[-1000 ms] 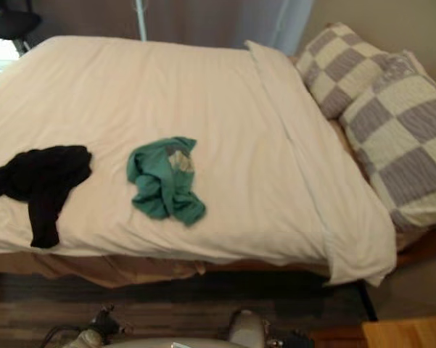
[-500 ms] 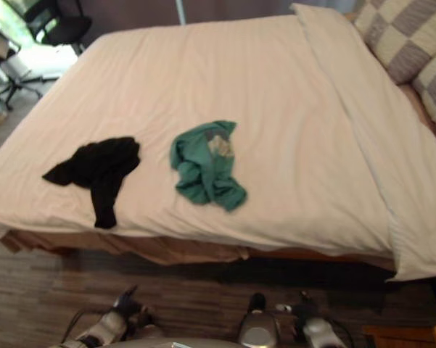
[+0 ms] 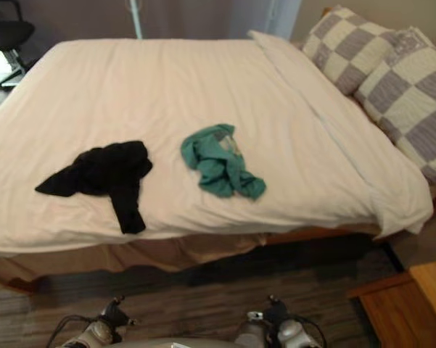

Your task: Tidy up the quilt and then pick up the clothes from the bed and put them into the laundry hamper.

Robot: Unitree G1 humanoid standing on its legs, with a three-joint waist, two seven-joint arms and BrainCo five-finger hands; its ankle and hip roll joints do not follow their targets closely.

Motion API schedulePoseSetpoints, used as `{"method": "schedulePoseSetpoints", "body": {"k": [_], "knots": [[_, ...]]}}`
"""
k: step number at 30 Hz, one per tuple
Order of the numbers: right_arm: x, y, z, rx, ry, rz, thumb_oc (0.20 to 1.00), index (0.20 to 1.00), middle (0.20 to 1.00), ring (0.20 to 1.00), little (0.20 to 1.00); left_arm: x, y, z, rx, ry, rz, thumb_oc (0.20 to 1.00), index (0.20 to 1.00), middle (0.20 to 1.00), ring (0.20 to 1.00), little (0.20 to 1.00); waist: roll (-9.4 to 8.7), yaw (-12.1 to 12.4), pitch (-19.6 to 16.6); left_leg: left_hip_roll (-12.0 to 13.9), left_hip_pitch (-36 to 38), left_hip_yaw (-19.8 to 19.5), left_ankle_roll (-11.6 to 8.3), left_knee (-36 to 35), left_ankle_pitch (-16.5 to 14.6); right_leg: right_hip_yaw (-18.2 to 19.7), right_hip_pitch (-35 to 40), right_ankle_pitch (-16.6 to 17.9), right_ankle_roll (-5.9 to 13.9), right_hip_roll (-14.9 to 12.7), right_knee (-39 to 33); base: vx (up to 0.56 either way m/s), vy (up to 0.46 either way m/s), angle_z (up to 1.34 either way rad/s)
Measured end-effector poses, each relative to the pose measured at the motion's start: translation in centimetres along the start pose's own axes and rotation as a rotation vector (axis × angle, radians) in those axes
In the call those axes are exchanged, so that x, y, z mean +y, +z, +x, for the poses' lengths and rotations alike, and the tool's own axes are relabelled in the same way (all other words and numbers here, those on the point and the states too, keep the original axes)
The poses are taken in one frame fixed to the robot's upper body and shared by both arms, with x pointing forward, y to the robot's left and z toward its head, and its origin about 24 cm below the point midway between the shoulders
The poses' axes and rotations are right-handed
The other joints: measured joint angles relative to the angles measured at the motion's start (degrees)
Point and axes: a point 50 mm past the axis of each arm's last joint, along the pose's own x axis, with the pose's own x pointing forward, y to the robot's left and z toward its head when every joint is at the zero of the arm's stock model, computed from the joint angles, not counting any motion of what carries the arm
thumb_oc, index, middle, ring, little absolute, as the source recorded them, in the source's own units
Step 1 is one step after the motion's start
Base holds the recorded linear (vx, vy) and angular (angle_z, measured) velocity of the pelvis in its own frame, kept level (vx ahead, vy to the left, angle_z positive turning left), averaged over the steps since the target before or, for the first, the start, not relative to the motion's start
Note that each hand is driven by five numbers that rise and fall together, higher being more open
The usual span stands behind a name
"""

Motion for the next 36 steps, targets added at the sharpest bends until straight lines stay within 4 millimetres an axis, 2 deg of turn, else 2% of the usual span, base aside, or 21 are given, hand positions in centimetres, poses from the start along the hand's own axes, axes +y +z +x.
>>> {"method": "schedulePoseSetpoints", "body": {"k": [1, 3, 5, 8, 9, 10, 13, 14, 17, 19, 21, 22, 24, 26, 27, 29, 30, 32, 33, 34, 36], "knots": [[-0.3, 0.8, 0.2, -0.022, -0.002, -0.019, 1.0, 1.0, 1.0, 1.0, 1.0, 0.0, 0.1, 0.0, -0.001, 0.001, 0.0, 1.0, 1.0, 1.0, 1.0, 1.0, 0.76, -0.7, 1.1, 0.7, -0.1, -0.4, 0.28, -0.2, 0.3, 2.2, -0.2, -0.7, -0.35, 2.7, -1.8, 0.04, 0.015, 0.1], [-0.8, 0.9, 0.3, -0.026, -0.013, -0.027, 1.0, 1.0, 1.0, 1.0, 1.0, -0.7, 0.3, 0.0, -0.006, -0.015, -0.015, 1.0, 1.0, 1.0, 1.0, 1.0, 1.42, -0.9, 1.8, 1.2, -0.1, -1.2, 0.24, -0.1, 0.4, 1.8, 1.1, -1.4, -2.45, 4.8, -4.8, 0.04, -0.041, 0.11], [-1.3, 0.6, 0.2, -0.018, -0.026, -0.031, 1.0, 1.0, 1.0, 1.0, 1.0, -1.2, 0.7, -0.1, -0.018, -0.03, -0.02, 1.0, 1.0, 1.0, 1.0, 1.0, 2.91, -0.9, 2.6, 1.5, -0.5, -1.5, -0.28, 0.2, 0.9, 1.5, 0.8, -1.7, -3.2, 5.5, -4.6, 0.08, -0.073, 0.03], [-2.3, 0.3, 0.3, -0.004, -0.055, 0.0, 1.0, 1.0, 1.0, 1.0, 1.0, -2.1, -0.3, -0.3, 0.01, -0.048, -0.066, 1.0, 1.0, 1.0, 1.0, 1.0, 5.21, -0.7, 2.7, 2.8, -1.5, -0.6, -1.16, 1.9, 1.4, 2.0, -0.1, -2.7, -5.36, 6.8, -4.3, 0.07, -0.08, -0.11], [-2.4, 0.5, 0.4, -0.007, -0.059, 0.005, 1.0, 1.0, 1.0, 1.0, 1.0, -2.1, -0.9, -0.4, 0.03, -0.049, -0.065, 1.0, 1.0, 1.0, 1.0, 1.0, 4.77, -0.4, 3.0, 3.1, -2.6, -0.9, -1.88, 5.3, 1.4, 2.2, -0.3, -3.4, -6.45, 6.4, -4.1, 0.02, -0.078, -0.13], [-2.3, 0.6, 0.4, -0.008, -0.054, 0.004, 1.0, 1.0, 1.0, 1.0, 1.0, -1.6, -0.5, -0.3, 0.023, -0.037, -0.068, 1.0, 1.0, 1.0, 1.0, 1.0, 3.44, -0.3, 3.3, 3.1, -4.2, -1.2, -2.07, 9.0, 1.7, 3.0, -0.3, -3.5, -6.66, 5.6, -4.2, 0.0, -0.034, -0.26], [-2.6, -0.1, 0.4, 0.031, -0.062, -0.006, 1.0, 1.0, 1.0, 1.0, 1.0, -0.7, 0.0, -0.1, 0.009, -0.011, -0.061, 1.0, 1.0, 1.0, 1.0, 1.0, 2.35, 1.0, 3.7, 4.7, -7.8, -3.6, -5.19, 18.2, 4.6, 3.6, 3.0, -2.5, -7.18, 4.9, -8.1, 0.04, 0.11, -0.07], [-2.4, -0.4, 0.4, 0.046, -0.057, -0.009, 1.0, 1.0, 1.0, 1.0, 1.0, -0.9, 0.0, -0.1, 0.008, -0.014, -0.062, 1.0, 1.0, 1.0, 1.0, 1.0, 2.2, 0.9, 3.7, 4.5, -7.7, -2.5, -6.07, 17.7, 4.0, 3.1, 3.9, -1.8, -8.44, 5.0, -9.3, 0.1, 0.177, 0.16], [-3.5, -1.8, 0.1, 0.083, -0.092, 0.023, 1.0, 1.0, 1.0, 1.0, 1.0, -0.9, 0.8, 0.0, -0.019, -0.004, -0.076, 1.0, 1.0, 1.0, 1.0, 1.0, 3.58, 0.4, 3.0, 5.5, -7.8, 1.0, -5.61, 8.9, 4.4, 1.4, 5.2, -1.1, -7.61, 5.8, -10.8, 0.15, 0.238, 0.14], [-3.8, -3.1, -0.2, 0.121, -0.11, 0.076, 1.0, 1.0, 1.0, 1.0, 1.0, -0.4, 1.3, 0.1, -0.036, 0.016, -0.09, 1.0, 1.0, 1.0, 1.0, 1.0, 3.72, 0.5, 2.7, 5.6, -7.7, -0.1, -4.77, 3.9, 5.0, 0.0, 6.3, -0.8, -6.93, 6.5, -11.3, 0.12, 0.226, 0.3], [-4.3, -4.3, -0.6, 0.158, -0.146, 0.146, 1.0, 1.0, 1.0, 1.0, 1.0, -0.6, 1.0, 0.0, -0.023, 0.014, -0.102, 1.0, 1.0, 1.0, 1.0, 1.0, 4.28, 0.2, 2.0, 5.2, -7.0, 0.0, -3.59, 3.2, 5.6, -0.7, 7.1, -1.0, -5.64, 6.7, -10.5, 0.08, 0.188, 0.19], [-4.2, -5.1, -0.8, 0.186, -0.161, 0.175, 1.0, 1.0, 1.0, 1.0, 1.0, -0.1, 0.2, 0.0, 0.007, 0.029, -0.111, 1.0, 1.0, 1.0, 1.0, 1.0, 3.17, 0.1, 1.3, 3.7, -6.0, 0.1, -1.79, 2.2, 4.9, -0.1, 6.8, -2.0, -4.36, 4.8, -7.7, 0.08, 0.222, 0.24], [-3.4, -5.5, -1.0, 0.199, -0.151, 0.21, 1.0, 1.0, 1.0, 1.0, 1.0, 0.9, -1.3, -0.1, 0.047, 0.057, -0.122, 1.0, 1.0, 1.0, 1.0, 1.0, -0.12, -0.4, 0.5, 1.1, -5.5, 0.1, -1.19, 1.2, 3.9, 0.8, 5.5, -2.9, -3.23, 1.7, -4.6, 0.04, 0.195, 0.15], [-3.0, -6.2, -1.2, 0.223, -0.158, 0.287, 1.0, 1.0, 1.0, 1.0, 1.0, 2.6, -4.2, -0.6, 0.13, 0.106, -0.153, 1.0, 1.0, 1.0, 1.0, 1.0, -3.77, -0.7, 0.3, -2.5, -4.1, -0.1, 0.96, 0.3, 3.6, 2.6, 4.1, -2.0, -1.91, -2.1, 0.9, 0.04, 0.251, 0.15], [-3.7, -6.6, -1.3, 0.234, -0.193, 0.335, 1.0, 1.0, 1.0, 1.0, 1.0, 4.1, -5.3, -0.9, 0.169, 0.15, -0.167, 1.0, 1.0, 1.0, 1.0, 1.0, -3.94, -1.0, 1.1, -3.7, -3.2, 0.1, 2.43, -0.1, 2.5, 4.5, 0.2, 0.6, 0.54, -6.1, 10.5, 0.03, 0.108, 0.14], [-4.2, -7.0, -1.5, 0.245, -0.208, 0.353, 1.0, 1.0, 1.0, 1.0, 1.0, 5.6, -6.7, -1.3, 0.205, 0.196, -0.156, 1.0, 1.0, 1.0, 1.0, 1.0, -3.52, -0.9, 1.6, -4.3, -1.9, 0.0, 3.37, -0.1, 1.6, 8.4, -4.3, 3.2, 3.41, -7.9, 17.0, 0.06, -0.001, 0.02], [-4.3, -6.6, -1.4, 0.219, -0.216, 0.372, 1.0, 1.0, 1.0, 1.0, 1.0, 7.2, -9.1, -2.2, 0.278, 0.263, -0.208, 1.0, 1.0, 1.0, 1.0, 1.0, -2.76, -1.0, 2.0, -4.0, -2.5, -0.1, 3.04, -0.2, 0.8, 11.3, -5.2, 2.4, 4.3, -5.4, 10.7, 0.1, -0.081, 0.04], [-4.7, -6.0, -1.5, 0.165, -0.243, 0.394, 1.0, 1.0, 1.0, 1.0, 1.0, 9.0, -10.3, -2.9, 0.309, 0.342, -0.276, 1.0, 1.0, 1.0, 1.0, 1.0, -3.03, -0.9, 2.0, -4.6, -3.5, -0.2, 3.55, -0.2, 0.6, 12.0, -4.6, 2.5, 4.49, -3.2, -2.6, 0.11, -0.142, 0.22], [-5.6, -5.6, -1.9, 0.107, -0.288, 0.406, 1.0, 1.0, 1.0, 1.0, 1.0, 10.2, -11.8, -3.7, 0.34, 0.411, -0.353, 1.0, 1.0, 1.0, 1.0, 1.0, -2.86, -1.1, 2.2, -5.4, -4.6, -1.8, 3.22, -0.2, 1.2, 11.9, -2.4, 2.8, 4.83, -1.1, -12.3, 0.09, -0.098, 0.49], [-6.4, -5.3, -2.4, 0.052, -0.321, 0.397, 1.0, 1.0, 1.0, 1.0, 1.0, 10.7, -12.2, -4.1, 0.333, 0.448, -0.395, 1.0, 1.0, 1.0, 1.0, 1.0, -2.93, -1.0, 2.2, -5.9, -4.8, -2.1, 2.97, -0.2, 1.0, 11.7, -1.0, 3.2, 5.14, -0.4, -16.5, 0.17, -0.083, 0.6], [-9.1, -4.4, -3.8, -0.072, -0.437, 0.306, 1.0, 1.0, 1.0, 1.0, 1.0, 12.0, -13.2, -5.0, 0.322, 0.554, -0.451, 1.0, 1.0, 1.0, 1.0, 1.0, -3.82, -0.9, 2.1, -7.2, -4.4, -3.7, 3.22, -0.2, 1.0, 9.8, 2.6, 5.5, 3.74, -0.3, -21.4, 0.12, -0.054, 0.43]]}}
